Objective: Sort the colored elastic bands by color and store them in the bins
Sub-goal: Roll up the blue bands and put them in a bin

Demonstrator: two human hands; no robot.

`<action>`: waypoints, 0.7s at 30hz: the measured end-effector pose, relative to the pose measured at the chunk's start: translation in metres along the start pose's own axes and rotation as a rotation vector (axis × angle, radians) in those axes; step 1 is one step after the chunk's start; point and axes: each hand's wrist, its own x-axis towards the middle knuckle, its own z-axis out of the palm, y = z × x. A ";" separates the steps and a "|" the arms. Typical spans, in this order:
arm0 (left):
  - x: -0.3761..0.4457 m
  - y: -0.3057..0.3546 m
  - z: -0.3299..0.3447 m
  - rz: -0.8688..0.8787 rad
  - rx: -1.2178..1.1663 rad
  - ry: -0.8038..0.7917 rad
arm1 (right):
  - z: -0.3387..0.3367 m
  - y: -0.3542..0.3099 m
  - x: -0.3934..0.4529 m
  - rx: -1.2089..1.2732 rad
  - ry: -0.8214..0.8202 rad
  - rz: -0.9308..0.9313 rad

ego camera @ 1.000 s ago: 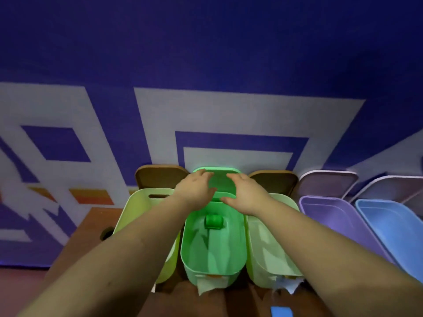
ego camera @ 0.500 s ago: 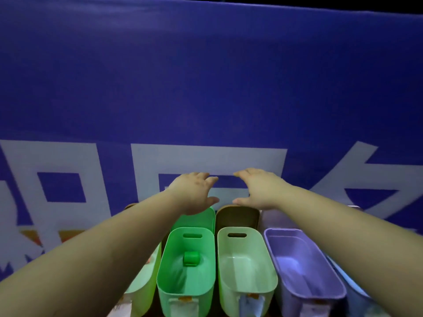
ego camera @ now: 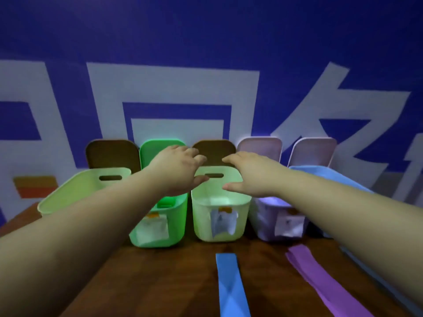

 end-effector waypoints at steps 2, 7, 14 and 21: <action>-0.020 0.022 0.017 -0.008 -0.087 0.084 | 0.022 -0.009 -0.023 0.032 0.025 -0.026; -0.089 0.078 0.059 -0.010 -0.198 0.065 | 0.066 -0.033 -0.092 0.044 0.010 -0.014; -0.151 0.131 0.080 0.014 -0.239 -0.065 | 0.092 -0.052 -0.158 0.053 -0.103 0.076; -0.162 0.141 0.110 0.013 -0.294 -0.148 | 0.137 -0.052 -0.166 0.166 -0.201 0.198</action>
